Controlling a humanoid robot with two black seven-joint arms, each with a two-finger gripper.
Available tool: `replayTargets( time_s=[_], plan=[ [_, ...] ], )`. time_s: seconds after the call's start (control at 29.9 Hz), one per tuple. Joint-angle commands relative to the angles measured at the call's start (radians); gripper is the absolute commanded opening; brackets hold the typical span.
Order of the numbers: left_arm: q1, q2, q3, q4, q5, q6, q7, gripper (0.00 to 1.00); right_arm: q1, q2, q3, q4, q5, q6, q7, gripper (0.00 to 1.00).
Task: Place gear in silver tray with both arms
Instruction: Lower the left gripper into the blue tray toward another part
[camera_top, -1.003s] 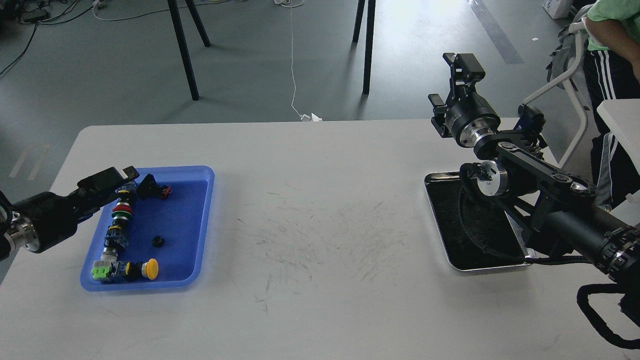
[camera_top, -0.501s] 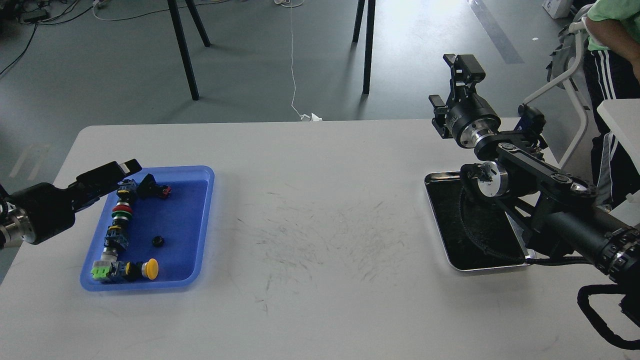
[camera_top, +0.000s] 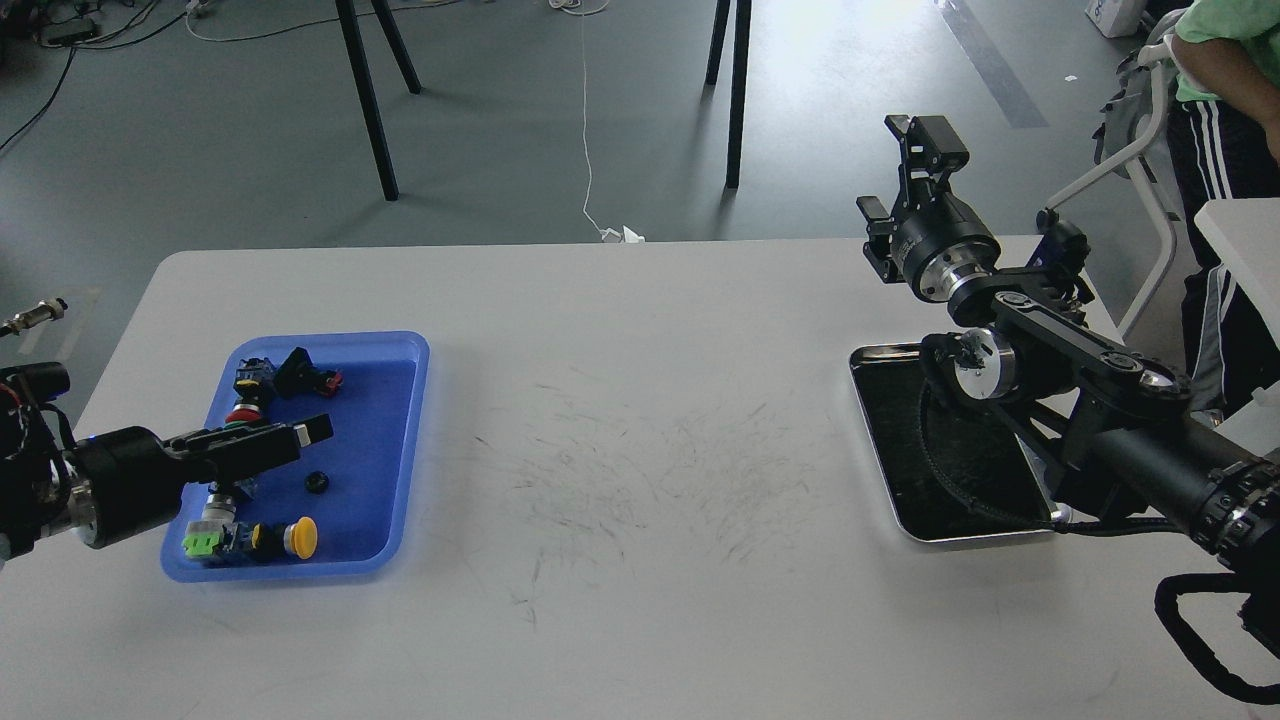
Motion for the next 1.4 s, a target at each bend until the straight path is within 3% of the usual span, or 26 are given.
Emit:
replayTargets(
  time_s=[0.0, 0.3, 0.5, 0.9, 1.37],
  plan=[
    [0.000, -0.037, 0.028, 0.045, 0.012, 0.019, 0.002, 0.96, -0.002, 0.000, 0.000, 0.000, -0.001, 0.000, 0.000, 0.96],
    [-0.010, -0.117, 0.054, 0.145, 0.015, 0.064, 0.003, 0.94, -0.005, 0.002, 0.000, -0.001, -0.009, -0.009, 0.000, 0.96],
    [-0.016, -0.161, 0.107, 0.190, 0.041, 0.094, 0.002, 0.87, -0.003, 0.003, -0.002, -0.003, -0.009, -0.015, 0.000, 0.96],
    [-0.019, -0.219, 0.196, 0.213, 0.109, 0.186, 0.002, 0.87, -0.005, 0.005, -0.003, -0.006, -0.009, -0.015, 0.000, 0.96],
    [-0.017, -0.288, 0.232, 0.368, 0.109, 0.220, 0.003, 0.87, -0.002, 0.005, -0.009, -0.006, -0.009, -0.017, 0.000, 0.96]
  ],
)
